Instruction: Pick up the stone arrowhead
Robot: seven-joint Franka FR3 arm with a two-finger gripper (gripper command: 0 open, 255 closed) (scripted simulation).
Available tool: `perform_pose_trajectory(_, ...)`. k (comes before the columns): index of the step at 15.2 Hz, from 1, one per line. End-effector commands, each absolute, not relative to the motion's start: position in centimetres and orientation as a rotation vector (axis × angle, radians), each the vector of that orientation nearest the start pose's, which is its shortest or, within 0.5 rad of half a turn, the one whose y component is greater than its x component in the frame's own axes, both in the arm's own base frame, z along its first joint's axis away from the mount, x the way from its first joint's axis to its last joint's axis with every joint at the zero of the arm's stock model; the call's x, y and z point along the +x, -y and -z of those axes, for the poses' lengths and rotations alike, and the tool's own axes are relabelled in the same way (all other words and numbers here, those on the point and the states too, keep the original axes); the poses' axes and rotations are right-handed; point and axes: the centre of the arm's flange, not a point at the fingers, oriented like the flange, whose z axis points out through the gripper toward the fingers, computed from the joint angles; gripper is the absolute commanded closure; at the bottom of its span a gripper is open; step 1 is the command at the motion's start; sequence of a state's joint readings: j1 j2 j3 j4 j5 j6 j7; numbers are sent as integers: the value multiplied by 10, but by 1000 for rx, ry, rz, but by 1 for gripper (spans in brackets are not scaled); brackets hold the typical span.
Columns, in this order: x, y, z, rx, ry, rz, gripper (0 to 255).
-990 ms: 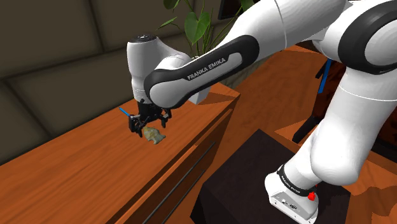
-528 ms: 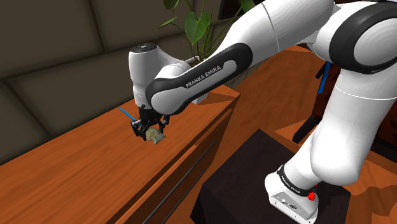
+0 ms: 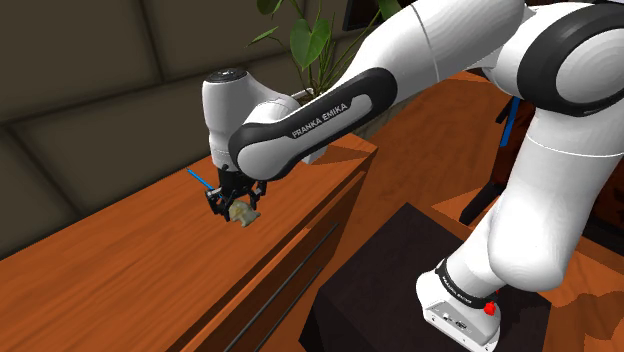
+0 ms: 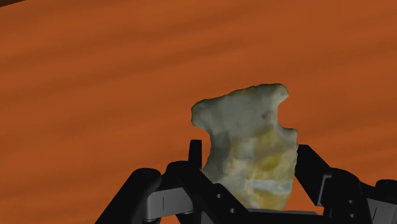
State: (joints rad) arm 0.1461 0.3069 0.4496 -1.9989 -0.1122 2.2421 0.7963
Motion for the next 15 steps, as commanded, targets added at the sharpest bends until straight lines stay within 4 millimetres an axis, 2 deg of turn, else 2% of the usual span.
perform_pose_trajectory(1, 500, -325, -323, -3117, -227, -82, 255)
perform_pose_trajectory(15, 500, -325, -397, -3117, -227, -82, 255)
